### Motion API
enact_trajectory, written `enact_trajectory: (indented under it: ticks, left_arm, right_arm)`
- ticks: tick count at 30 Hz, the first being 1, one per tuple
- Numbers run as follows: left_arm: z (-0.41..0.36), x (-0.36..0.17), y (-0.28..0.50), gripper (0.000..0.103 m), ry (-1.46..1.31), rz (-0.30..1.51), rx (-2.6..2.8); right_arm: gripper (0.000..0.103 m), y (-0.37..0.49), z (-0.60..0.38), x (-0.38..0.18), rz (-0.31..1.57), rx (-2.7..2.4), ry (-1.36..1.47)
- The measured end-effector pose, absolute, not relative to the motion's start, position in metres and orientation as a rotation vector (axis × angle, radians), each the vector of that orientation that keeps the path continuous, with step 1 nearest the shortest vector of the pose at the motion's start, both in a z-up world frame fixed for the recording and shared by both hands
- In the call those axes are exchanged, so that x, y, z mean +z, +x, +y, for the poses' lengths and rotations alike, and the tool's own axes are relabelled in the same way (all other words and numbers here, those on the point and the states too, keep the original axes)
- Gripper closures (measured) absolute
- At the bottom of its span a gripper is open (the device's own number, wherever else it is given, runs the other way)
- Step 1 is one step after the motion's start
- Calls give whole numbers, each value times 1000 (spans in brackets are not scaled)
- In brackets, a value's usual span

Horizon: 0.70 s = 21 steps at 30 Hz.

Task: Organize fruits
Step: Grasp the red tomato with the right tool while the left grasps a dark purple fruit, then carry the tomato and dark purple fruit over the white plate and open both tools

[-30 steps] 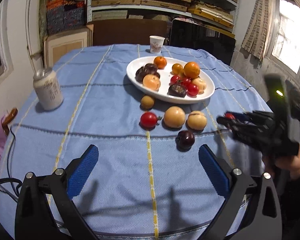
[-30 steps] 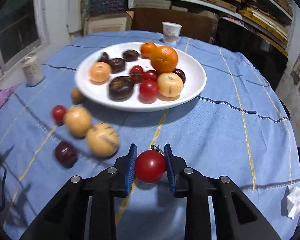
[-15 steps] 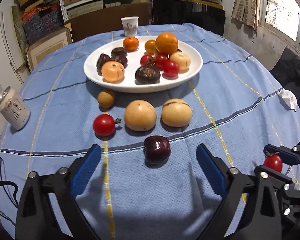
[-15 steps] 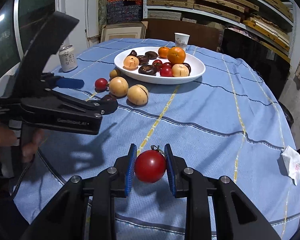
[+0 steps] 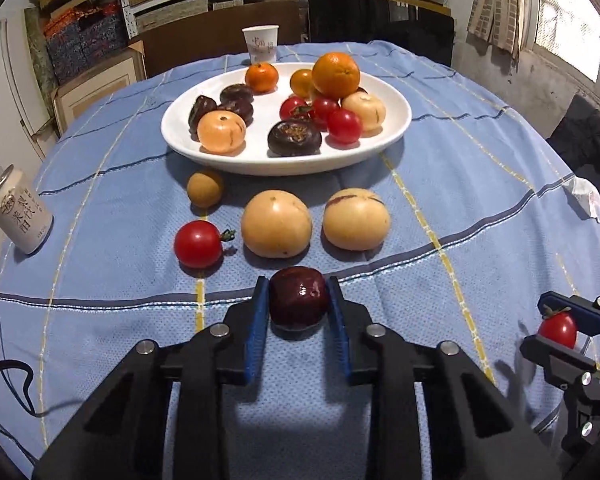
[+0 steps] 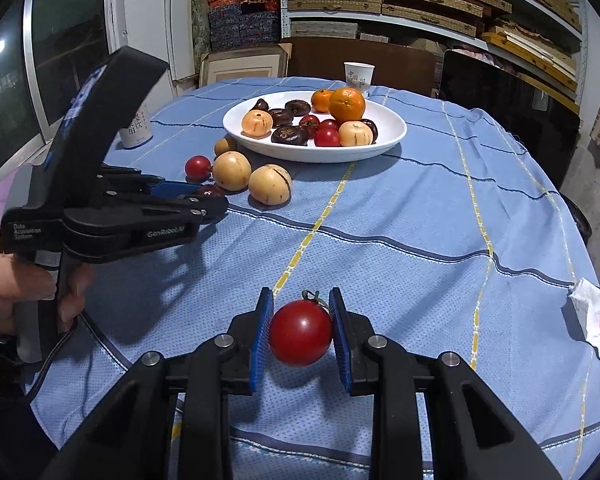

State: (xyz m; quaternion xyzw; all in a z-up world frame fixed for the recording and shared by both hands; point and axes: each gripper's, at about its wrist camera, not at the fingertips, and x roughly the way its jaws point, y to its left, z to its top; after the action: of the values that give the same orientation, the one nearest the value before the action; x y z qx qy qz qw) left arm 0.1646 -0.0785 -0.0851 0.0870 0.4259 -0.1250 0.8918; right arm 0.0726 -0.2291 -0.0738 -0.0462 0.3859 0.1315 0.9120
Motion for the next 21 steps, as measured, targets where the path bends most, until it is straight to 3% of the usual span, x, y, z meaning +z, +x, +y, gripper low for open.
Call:
enact_trajectory:
  ticks: [21]
  left_arm:
    - [-18, -2, 107, 75, 28, 715, -322]
  right_arm:
    - [74, 66, -227, -44, 722, 279, -101]
